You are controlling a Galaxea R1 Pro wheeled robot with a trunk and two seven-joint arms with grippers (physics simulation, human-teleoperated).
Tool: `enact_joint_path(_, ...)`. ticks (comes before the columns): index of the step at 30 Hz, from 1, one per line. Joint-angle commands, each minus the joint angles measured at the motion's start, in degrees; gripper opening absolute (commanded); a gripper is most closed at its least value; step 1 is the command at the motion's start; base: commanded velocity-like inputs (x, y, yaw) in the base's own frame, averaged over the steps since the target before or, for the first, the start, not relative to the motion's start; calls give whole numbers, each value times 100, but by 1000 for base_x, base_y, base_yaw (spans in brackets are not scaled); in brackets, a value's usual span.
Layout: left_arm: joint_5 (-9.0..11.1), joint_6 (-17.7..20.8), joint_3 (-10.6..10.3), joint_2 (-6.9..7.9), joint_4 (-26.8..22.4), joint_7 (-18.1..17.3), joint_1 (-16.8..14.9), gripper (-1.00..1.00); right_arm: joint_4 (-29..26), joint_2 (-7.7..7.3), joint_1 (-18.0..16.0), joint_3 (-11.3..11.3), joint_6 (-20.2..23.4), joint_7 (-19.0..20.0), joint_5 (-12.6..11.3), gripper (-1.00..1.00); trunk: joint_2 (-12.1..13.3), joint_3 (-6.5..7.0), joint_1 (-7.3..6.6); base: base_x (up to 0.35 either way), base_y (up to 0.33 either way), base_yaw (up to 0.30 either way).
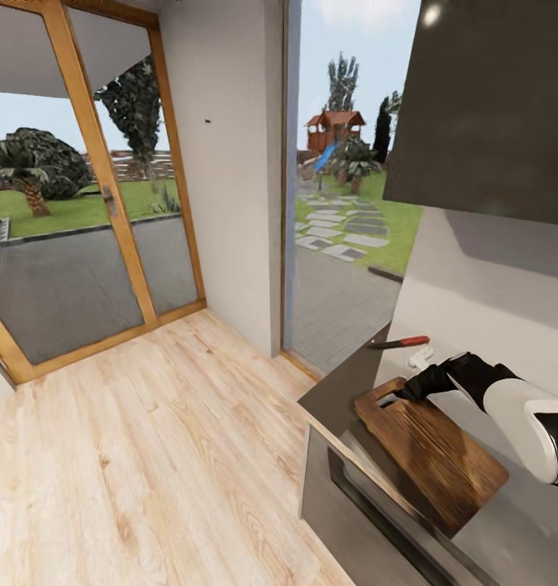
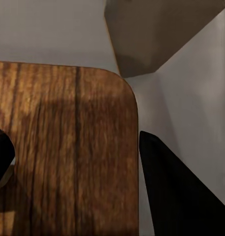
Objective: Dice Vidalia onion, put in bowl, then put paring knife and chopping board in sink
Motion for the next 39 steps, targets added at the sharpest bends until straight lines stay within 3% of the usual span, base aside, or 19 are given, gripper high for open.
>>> enact_joint_path(1, 28, -10, -3, 0, -1, -1, -1, 100, -12, -3, -2, 23, 41, 10, -29, -100, -11, -2, 4, 0, 0, 0)
enact_joint_path(27, 36, -13, -3, -3, 3, -1, -1, 100, -17, -19, -2, 23, 86, 10, -26, -100, -11, 225, 4, -2, 0, -99)
enact_joint_path(39, 36, -15, -3, -5, 5, -1, -1, 100, -13, -26, -2, 23, 86, 10, -26, -100, -11, 313, 4, -225, 35, -197)
